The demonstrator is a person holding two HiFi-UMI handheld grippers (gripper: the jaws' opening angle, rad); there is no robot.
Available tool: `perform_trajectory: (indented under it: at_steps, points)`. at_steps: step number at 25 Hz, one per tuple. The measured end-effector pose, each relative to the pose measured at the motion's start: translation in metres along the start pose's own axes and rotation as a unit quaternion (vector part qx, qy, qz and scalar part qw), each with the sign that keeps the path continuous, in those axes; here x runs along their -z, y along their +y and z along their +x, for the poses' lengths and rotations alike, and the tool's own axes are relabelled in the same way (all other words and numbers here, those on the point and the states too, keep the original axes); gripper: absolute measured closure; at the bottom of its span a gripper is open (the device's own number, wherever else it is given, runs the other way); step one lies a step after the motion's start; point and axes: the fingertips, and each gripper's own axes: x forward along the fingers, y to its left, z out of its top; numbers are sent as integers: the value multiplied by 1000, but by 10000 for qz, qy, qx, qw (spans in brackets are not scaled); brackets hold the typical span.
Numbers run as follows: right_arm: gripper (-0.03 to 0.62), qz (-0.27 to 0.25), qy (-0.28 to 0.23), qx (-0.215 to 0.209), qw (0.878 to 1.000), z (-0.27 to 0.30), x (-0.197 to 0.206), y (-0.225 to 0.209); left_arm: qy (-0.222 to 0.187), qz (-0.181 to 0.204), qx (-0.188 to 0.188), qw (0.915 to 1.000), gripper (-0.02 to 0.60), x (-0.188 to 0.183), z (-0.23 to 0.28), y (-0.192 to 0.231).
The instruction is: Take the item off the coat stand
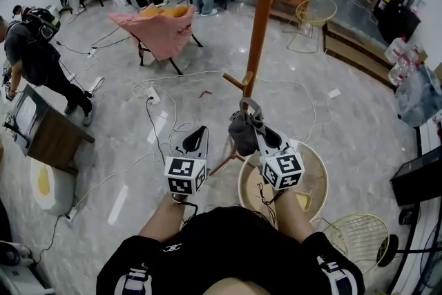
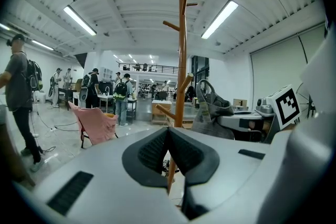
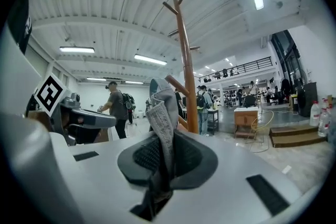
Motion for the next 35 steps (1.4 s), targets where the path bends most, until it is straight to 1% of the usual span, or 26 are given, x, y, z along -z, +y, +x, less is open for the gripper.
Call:
perform_trajectory:
  at_steps: [3,7,11,18,24,35]
  points:
    - [551,74,-4,71,9999,-2,5,-1,4,0,12,10000,569,1,-1,2]
    - [551,254,-105,55,9996,-7,4,-2,12,7,45,10000,569,0,0,-2]
    - [551,255,-153,47,9995,-9,3,-1,38,19,109,9999,569,-1,2,-5]
    - [551,291,-152,169,9993,-14,2,-9,49,19,143,9999,569,-1,6,-8]
    - [551,451,-295,80,9985,-18,-3,-8,41,26,118,9999,569,-1,3,-11]
    - [551,554,-380,44,9977,-21,-1,-9,45,30,33,10000,569,2,-2,-10]
